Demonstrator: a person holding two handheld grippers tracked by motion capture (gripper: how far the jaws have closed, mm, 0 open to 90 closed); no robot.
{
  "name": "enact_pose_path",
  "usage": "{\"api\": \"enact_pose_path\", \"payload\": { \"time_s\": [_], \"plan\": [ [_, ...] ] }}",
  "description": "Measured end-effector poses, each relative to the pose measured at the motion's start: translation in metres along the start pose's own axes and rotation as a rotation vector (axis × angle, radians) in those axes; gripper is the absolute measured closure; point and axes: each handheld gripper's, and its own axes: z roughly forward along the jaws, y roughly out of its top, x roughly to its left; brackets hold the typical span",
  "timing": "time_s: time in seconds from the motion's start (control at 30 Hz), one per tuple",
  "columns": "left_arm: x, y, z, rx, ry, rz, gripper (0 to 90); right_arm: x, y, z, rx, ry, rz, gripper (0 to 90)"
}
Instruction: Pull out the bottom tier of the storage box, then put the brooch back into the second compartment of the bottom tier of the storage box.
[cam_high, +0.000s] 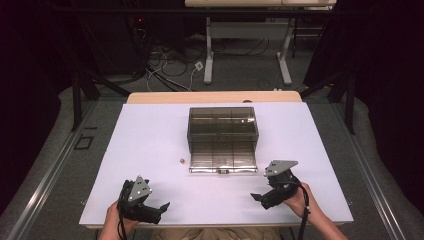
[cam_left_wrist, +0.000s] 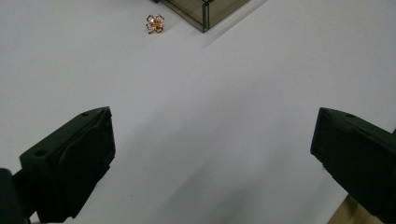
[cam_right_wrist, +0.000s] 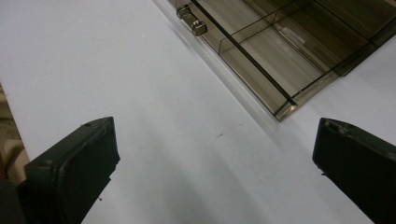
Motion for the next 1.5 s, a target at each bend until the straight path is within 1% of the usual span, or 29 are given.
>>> {"api": "enact_pose_path", "payload": {
  "time_s": [0.07, 0.1, 0.13, 0.17, 0.2, 0.3, 0.33, 0.37, 0.47, 0.57, 0.63, 0.73, 0.77, 0.8, 0.87, 0.97, 1.0, 1.03, 1.07, 1.1, 1.27, 1.3, 1.4, 1.43, 1.5],
  "plan": [
    [0.000, 0.000, 0.000, -0.001, 0.001, 0.002, 0.0, 0.001, -0.004, -0.003, 0.004, -0.005, -0.001, 0.0],
    [0.000, 0.000, 0.000, 0.001, 0.002, 0.001, 0.0, 0.001, -0.006, -0.004, -0.009, -0.014, 0.001, 0.0],
    [0.000, 0.000, 0.000, 0.001, 0.001, 0.001, 0.0, 0.002, -0.008, -0.006, -0.002, -0.018, 0.005, 0.0],
    [0.000, 0.000, 0.000, 0.001, 0.003, 0.002, 0.0, 0.001, -0.010, -0.007, -0.006, -0.021, 0.002, 0.0],
    [0.000, 0.000, 0.001, 0.001, 0.001, -0.001, 0.0, 0.002, -0.011, -0.008, -0.009, -0.026, 0.010, 0.0],
    [0.000, 0.000, 0.001, -0.001, 0.002, -0.001, 0.0, 0.001, -0.015, -0.011, -0.007, -0.025, 0.021, 0.0],
    [0.000, 0.000, 0.001, -0.001, 0.002, -0.001, 0.0, 0.001, -0.016, -0.012, -0.001, -0.028, 0.020, 0.0],
    [0.000, 0.001, 0.001, 0.002, 0.002, 0.005, 0.0, 0.002, -0.016, -0.011, -0.014, -0.037, 0.025, 0.0],
    [0.000, 0.001, 0.001, 0.001, 0.002, 0.002, 0.0, 0.001, -0.015, -0.012, -0.005, -0.032, 0.017, 0.0],
    [0.000, 0.001, 0.001, 0.004, 0.001, 0.001, 0.0, 0.001, -0.015, -0.010, -0.009, -0.027, 0.008, 0.0],
    [0.000, 0.001, 0.001, 0.004, 0.000, 0.002, 0.0, 0.002, -0.015, -0.011, 0.001, -0.028, 0.013, 0.0],
    [-0.001, 0.001, 0.001, 0.003, -0.001, 0.003, 0.0, 0.001, -0.016, -0.010, -0.005, -0.032, 0.014, 0.0],
    [-0.001, 0.001, 0.001, 0.001, 0.002, 0.001, 0.0, 0.000, -0.015, -0.011, 0.003, -0.031, 0.012, 0.0],
    [0.000, 0.001, 0.001, 0.001, 0.004, 0.007, 0.0, 0.000, -0.015, -0.011, 0.003, -0.032, 0.015, 0.0],
    [0.000, 0.002, 0.001, 0.003, 0.010, 0.004, 0.0, 0.000, -0.015, -0.012, 0.003, -0.027, 0.018, 0.0],
    [0.002, 0.003, 0.003, 0.007, 0.016, -0.020, 0.1, -0.001, -0.015, -0.013, 0.001, -0.028, 0.017, 0.0],
    [0.003, 0.004, 0.004, 0.008, 0.026, -0.022, 0.0, 0.000, -0.015, -0.012, -0.006, -0.035, 0.018, 0.0],
    [0.003, 0.004, 0.005, 0.006, 0.027, -0.036, 0.0, 0.000, -0.015, -0.012, -0.005, -0.038, 0.015, 0.0],
    [0.005, 0.006, 0.006, 0.012, 0.030, -0.039, 0.1, 0.000, -0.015, -0.012, 0.000, -0.032, 0.014, 0.0],
    [0.005, 0.007, 0.007, 0.014, 0.033, -0.050, 0.1, 0.000, -0.014, -0.012, 0.001, -0.028, 0.013, 0.0],
    [0.010, 0.014, 0.017, 0.013, 0.045, -0.090, 1.1, -0.001, -0.014, -0.011, 0.003, -0.029, 0.005, 0.0],
    [0.011, 0.015, 0.018, 0.024, 0.042, -0.094, 0.9, -0.001, -0.015, -0.011, 0.004, -0.027, 0.003, 0.0],
    [0.013, 0.019, 0.022, 0.019, 0.061, -0.104, 0.0, -0.001, -0.015, -0.011, 0.007, -0.030, 0.008, 0.0],
    [0.014, 0.020, 0.024, 0.014, 0.067, -0.118, 0.1, -0.001, -0.015, -0.011, 0.007, -0.031, 0.010, 0.0],
    [0.017, 0.023, 0.027, 0.001, 0.082, -0.121, 0.3, -0.001, -0.014, -0.011, 0.007, -0.032, 0.008, 0.0]
  ]
}}
